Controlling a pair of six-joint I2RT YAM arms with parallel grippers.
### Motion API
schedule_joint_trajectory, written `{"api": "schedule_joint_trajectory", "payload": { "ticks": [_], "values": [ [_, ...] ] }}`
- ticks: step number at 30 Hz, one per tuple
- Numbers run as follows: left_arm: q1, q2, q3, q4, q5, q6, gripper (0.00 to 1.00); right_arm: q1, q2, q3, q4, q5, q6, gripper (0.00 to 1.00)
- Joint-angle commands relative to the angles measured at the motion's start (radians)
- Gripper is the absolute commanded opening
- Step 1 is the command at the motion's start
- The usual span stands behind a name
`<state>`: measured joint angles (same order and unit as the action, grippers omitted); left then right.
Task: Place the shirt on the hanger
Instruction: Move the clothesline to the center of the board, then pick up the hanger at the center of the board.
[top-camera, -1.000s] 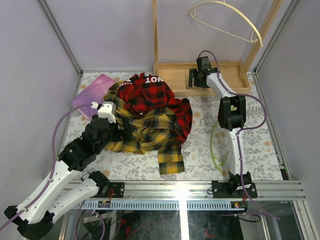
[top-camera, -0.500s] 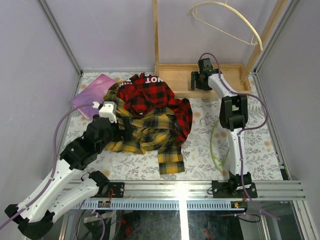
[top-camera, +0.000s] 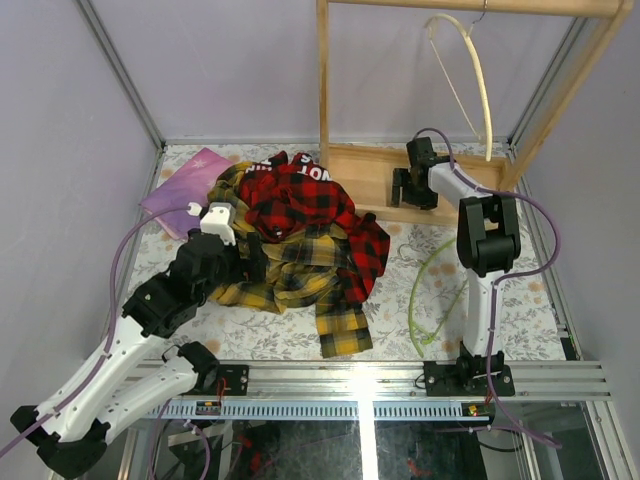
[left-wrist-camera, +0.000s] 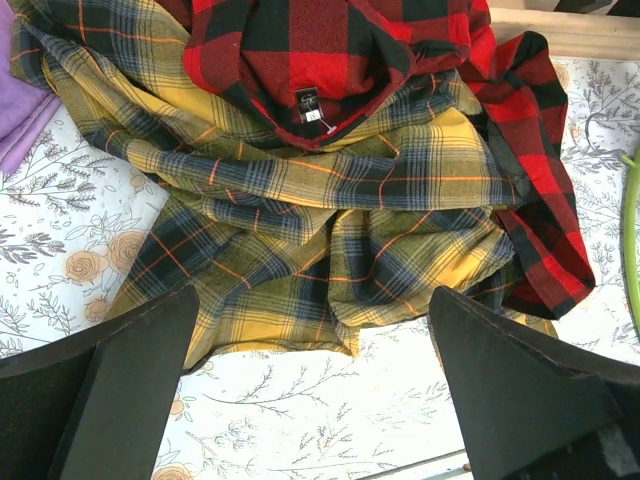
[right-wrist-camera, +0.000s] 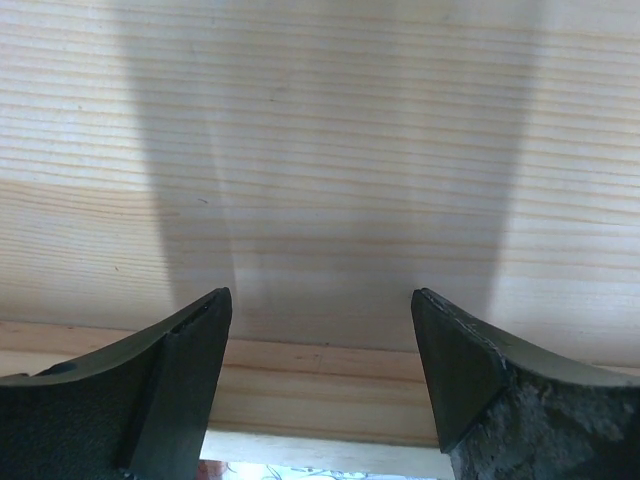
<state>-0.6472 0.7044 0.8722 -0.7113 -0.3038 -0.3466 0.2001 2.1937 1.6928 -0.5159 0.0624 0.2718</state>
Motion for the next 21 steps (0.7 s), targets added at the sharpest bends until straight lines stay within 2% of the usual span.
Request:
{"api": "schedule_joint_trajectory", "payload": {
  "ticks": [1,5,9,15,21],
  "values": [
    [0.004,0.013,-0.006,0.046,-0.011,-0.005,1.00,0.007,-0.084,0.002,-0.111,0.024,-0.064,0.80],
    [0.004,0.042,0.010,0.039,-0.021,-0.005,1.00,0.006,-0.198,0.043,-0.048,0.027,-0.067,0.81],
    [0.005,0.101,0.061,0.012,-0.065,-0.033,1.00,0.007,-0.293,0.002,0.020,-0.052,-0.051,0.82],
    [0.004,0.179,0.116,0.053,-0.046,-0.103,1.00,0.023,-0.444,-0.273,0.176,-0.134,0.035,0.82],
    [0.009,0.257,0.108,0.106,-0.040,-0.164,1.00,0.039,-0.648,-0.565,0.326,-0.156,0.127,0.82]
  ]
}}
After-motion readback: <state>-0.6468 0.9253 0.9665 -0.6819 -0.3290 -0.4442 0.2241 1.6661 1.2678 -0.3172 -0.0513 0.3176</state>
